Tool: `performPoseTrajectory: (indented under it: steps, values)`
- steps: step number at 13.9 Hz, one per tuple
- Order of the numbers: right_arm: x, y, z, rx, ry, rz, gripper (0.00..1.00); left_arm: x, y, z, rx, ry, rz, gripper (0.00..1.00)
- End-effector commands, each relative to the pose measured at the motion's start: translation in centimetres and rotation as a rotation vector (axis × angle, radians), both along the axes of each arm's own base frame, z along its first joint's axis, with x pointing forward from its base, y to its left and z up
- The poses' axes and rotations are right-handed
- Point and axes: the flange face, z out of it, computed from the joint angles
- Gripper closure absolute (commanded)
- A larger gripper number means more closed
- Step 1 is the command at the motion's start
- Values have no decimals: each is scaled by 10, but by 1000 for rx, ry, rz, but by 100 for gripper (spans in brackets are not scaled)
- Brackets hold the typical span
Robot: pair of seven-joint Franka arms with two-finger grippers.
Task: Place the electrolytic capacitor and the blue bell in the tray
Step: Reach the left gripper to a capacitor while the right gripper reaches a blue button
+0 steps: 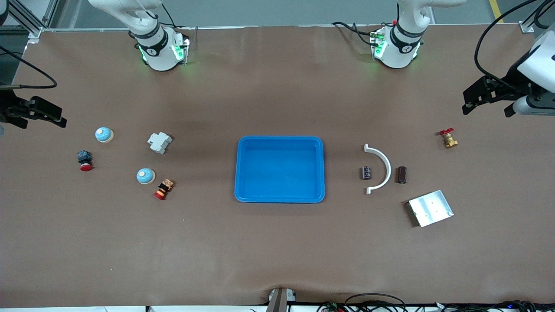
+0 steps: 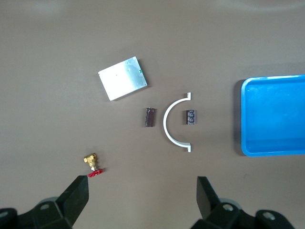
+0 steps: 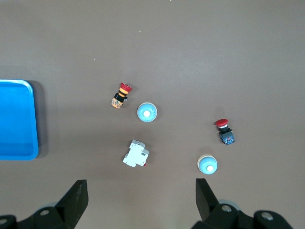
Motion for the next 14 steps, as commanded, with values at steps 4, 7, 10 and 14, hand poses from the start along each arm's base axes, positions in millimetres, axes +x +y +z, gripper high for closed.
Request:
performPoseTrajectory:
  steps: [4,7,10,14]
  values:
    - [-3,-2,3,10,0,-7,0,0,-5,2,16,-21,-22,0]
    - [-3,-3,1,10,4,-9,0,1,-8,1,11,-27,-31,0]
    - [-1,-6,-2,10,7,-14,0,6,-11,-21,5,5,-35,0]
    - [0,-24,-15,21,41,-16,0,10,-21,-78,-7,27,11,0]
